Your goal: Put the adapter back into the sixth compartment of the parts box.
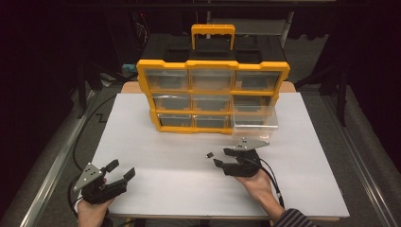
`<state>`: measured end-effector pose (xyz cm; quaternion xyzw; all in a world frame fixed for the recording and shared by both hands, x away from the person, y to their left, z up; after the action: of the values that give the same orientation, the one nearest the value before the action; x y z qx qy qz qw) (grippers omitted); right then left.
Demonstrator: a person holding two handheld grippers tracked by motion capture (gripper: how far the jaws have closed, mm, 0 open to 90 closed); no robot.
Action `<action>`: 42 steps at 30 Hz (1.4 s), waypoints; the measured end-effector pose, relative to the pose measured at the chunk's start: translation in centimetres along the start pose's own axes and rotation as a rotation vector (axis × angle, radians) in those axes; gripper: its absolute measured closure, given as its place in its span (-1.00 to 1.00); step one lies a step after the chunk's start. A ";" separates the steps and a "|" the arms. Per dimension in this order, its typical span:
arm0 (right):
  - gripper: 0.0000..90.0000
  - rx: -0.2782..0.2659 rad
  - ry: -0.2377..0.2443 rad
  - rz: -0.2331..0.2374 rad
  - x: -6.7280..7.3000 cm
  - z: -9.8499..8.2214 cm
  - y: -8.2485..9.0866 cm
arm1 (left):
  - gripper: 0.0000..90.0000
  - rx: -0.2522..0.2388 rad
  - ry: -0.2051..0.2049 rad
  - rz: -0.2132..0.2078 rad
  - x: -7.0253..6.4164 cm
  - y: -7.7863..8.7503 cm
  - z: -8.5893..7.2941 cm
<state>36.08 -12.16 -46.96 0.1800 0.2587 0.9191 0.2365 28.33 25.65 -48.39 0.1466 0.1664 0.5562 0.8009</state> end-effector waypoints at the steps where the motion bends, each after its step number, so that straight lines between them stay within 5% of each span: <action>1: -0.05 0.014 0.002 0.000 0.0 0.1 -0.1 | -0.42 0.002 -0.002 0.000 0.0 0.0 0.0; 15: 0.04 0.204 0.033 -0.013 0.5 1.5 -2.5 | -0.42 0.001 -0.007 -0.002 -0.1 0.0 0.0; 21: 0.07 0.279 0.001 -0.031 0.2 1.8 -3.7 | -0.42 0.002 -0.010 -0.004 -0.1 0.0 0.0; 42: 0.13 0.461 -0.026 -0.083 -0.5 3.4 -6.8 | -0.42 0.004 -0.023 -0.012 -0.3 0.0 0.0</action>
<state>40.30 -6.01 -48.16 0.2300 0.4659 0.8228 0.2302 28.18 25.38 -48.38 0.1535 0.1592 0.5495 0.8057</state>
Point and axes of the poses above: each handheld gripper's, and its own axes: y roughly backward along the jaws, z roughly out of its top, x roughly to its left, the point moved 5 cm from there along -y, roughly forward along the jaws, and after that the axes turned 10 degrees about z, right-handed, at the moved point
